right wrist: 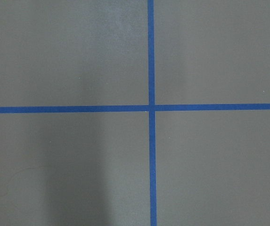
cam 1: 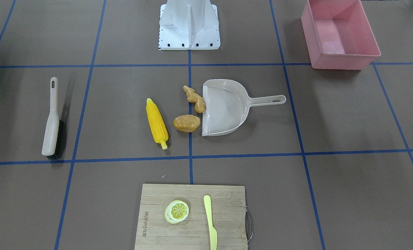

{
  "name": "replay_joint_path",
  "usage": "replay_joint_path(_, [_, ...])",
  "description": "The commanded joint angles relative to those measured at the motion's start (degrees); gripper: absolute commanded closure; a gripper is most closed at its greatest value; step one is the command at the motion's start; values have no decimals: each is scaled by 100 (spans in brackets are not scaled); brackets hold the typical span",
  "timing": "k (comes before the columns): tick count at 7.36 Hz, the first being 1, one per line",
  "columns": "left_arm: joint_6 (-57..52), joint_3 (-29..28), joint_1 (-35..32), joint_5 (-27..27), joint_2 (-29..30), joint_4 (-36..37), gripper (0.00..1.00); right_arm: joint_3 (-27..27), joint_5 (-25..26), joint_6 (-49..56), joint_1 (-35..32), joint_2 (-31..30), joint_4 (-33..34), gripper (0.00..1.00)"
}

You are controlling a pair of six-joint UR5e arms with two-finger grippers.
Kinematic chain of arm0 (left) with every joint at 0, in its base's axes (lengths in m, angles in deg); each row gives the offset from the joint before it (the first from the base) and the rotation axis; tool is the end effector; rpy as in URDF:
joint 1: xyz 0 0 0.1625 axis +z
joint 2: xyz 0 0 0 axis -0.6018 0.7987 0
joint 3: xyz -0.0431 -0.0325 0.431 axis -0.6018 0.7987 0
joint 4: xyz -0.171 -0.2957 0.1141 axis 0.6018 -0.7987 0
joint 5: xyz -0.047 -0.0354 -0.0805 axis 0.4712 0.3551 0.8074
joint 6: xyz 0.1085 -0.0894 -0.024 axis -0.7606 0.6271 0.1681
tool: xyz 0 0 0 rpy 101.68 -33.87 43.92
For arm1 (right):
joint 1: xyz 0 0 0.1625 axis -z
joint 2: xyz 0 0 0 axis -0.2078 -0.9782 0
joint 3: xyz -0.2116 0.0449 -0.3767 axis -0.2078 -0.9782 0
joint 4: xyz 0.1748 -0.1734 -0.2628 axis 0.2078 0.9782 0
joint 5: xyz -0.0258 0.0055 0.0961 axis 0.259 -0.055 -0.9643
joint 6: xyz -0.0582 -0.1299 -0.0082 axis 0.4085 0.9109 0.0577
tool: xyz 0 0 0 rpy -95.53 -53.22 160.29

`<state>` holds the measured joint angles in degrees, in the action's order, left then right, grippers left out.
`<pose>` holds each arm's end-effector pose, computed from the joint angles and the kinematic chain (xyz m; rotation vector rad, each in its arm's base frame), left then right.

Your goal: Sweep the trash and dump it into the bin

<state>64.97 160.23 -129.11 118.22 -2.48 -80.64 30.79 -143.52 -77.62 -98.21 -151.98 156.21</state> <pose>-0.0464 -0.3677 0.6972 0.1200 0.7756 0.0700 0.0113 -0.4333 0.6485 0.0511 -0.7237 0.0421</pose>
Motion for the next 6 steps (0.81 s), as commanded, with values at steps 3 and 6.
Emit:
replay_joint_path(3, [25,-1,9,13,4,71,1,0,-4,48,-79,-18,-4,0])
replay_joint_path(6, [25,-27,9,13,-13,10,1,0,-65,48,-79,-26,-4,0])
